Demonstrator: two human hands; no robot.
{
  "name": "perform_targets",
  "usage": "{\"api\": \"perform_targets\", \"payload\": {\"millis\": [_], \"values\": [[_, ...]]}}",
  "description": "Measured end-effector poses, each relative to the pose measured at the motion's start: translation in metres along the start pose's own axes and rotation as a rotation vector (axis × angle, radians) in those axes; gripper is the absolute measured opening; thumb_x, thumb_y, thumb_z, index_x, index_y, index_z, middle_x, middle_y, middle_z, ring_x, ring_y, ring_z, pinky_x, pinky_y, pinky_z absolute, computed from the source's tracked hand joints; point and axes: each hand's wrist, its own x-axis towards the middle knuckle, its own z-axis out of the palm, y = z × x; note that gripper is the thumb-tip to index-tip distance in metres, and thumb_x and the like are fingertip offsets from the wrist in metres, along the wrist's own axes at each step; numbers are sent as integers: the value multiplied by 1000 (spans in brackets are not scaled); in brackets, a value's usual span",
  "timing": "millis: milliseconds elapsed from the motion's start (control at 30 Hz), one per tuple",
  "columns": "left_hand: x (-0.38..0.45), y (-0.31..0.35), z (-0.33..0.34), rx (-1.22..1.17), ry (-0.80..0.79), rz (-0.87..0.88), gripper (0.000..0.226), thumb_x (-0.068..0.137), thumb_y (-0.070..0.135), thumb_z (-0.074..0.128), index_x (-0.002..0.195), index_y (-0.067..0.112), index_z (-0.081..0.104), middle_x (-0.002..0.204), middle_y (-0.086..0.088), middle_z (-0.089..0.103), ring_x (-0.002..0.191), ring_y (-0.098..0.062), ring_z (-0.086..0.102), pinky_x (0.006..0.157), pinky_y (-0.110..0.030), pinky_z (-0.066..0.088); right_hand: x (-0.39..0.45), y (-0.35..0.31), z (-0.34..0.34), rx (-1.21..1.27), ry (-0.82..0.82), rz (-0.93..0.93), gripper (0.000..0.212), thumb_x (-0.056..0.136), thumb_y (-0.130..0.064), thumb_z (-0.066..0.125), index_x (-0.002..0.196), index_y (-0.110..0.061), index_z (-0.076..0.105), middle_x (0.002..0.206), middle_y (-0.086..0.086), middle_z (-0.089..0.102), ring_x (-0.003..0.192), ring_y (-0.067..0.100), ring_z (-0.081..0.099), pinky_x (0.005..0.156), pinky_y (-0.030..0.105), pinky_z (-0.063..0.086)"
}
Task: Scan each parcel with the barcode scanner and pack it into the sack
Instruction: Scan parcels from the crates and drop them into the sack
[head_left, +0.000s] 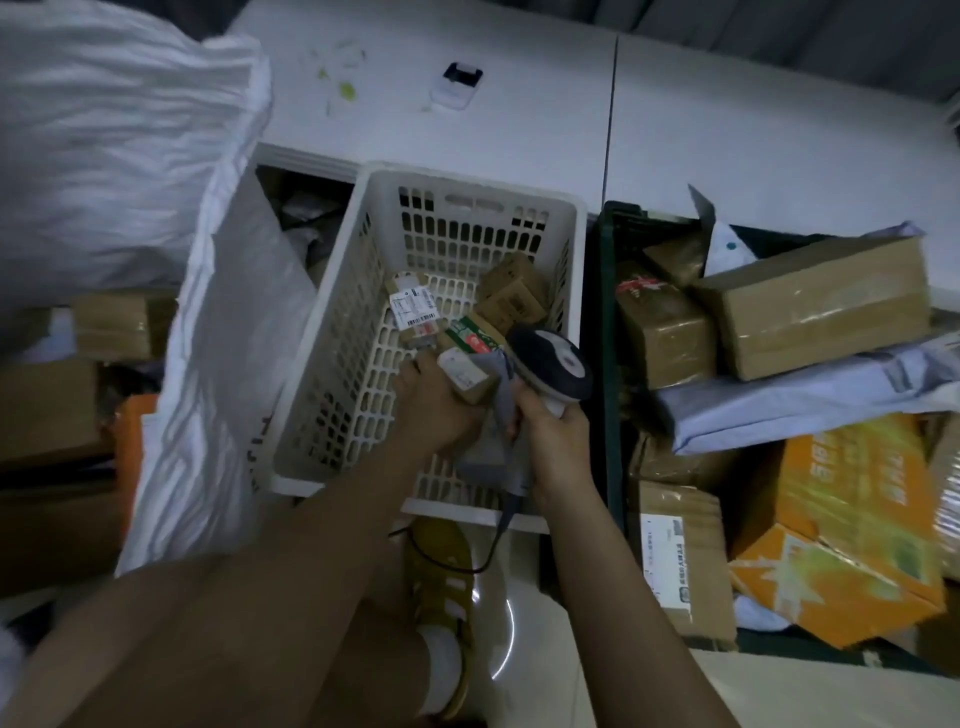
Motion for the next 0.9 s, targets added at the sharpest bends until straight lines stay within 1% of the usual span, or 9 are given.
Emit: {"api": "perform_targets", "payload": {"millis": [133,300,400,467,533,633,700,800,900], "values": [[-27,41,-87,-174,110,194,91,68,26,82,137,5,26,136,-14,28,119,-22,39,88,-28,43,-19,-24,13,116,23,-8,24,90,-18,68,111,-9,63,76,-3,59,67,9,61,51,13,47],[-87,62,-192,-316,303,389,87,73,20,81,137,14,23,138,-8,26,120,-12,36,99,-21,37,-47,-70,43,156,-65,-113,50,83,-20,76,127,-7,55,91,6,68,69,15,60,64,29,52],[-127,52,-237,-435,360,463,84,68,27,83,128,27,24,138,-4,31,126,-14,40,105,-39,43,-70,-101,71,170,-124,-217,68,68,-36,85,125,-9,58,102,6,71,81,16,68,80,38,58],[-153,42,-259,-513,373,487,82,66,27,83,124,32,25,137,-1,35,127,-15,44,103,-43,46,-88,-118,93,179,-196,-245,61,65,-45,84,113,-15,62,107,5,70,94,19,68,91,46,55],[-177,30,-276,-603,359,515,82,65,22,84,122,37,28,137,3,37,126,-14,48,103,-41,47,-116,-131,113,229,-321,-237,36,81,-34,77,109,-17,60,108,7,68,98,22,68,90,43,56],[-205,10,-294,-660,347,560,84,74,0,78,130,35,27,141,3,35,116,10,51,93,-19,49,-142,-128,139,228,-431,-219,49,82,-25,77,123,-10,55,112,9,69,95,19,69,76,30,60],[-222,-5,-307,-657,339,551,87,76,-6,74,139,30,26,139,5,38,110,17,50,84,-9,47,-158,-118,151,196,-452,-219,72,68,-31,87,128,-9,52,116,10,69,97,20,70,82,35,59],[-243,-29,-317,-657,281,441,92,74,10,78,141,36,21,132,10,43,114,-3,54,88,-22,52,-172,-104,161,205,-406,-222,88,53,-33,93,127,-9,51,114,8,69,99,22,70,90,43,56],[-258,-42,-315,-726,207,277,83,76,37,69,142,35,18,127,11,48,108,-6,55,96,-37,49,-183,-85,164,224,-359,-242,63,69,-19,87,122,-11,53,115,6,67,98,19,67,85,35,55]]}}
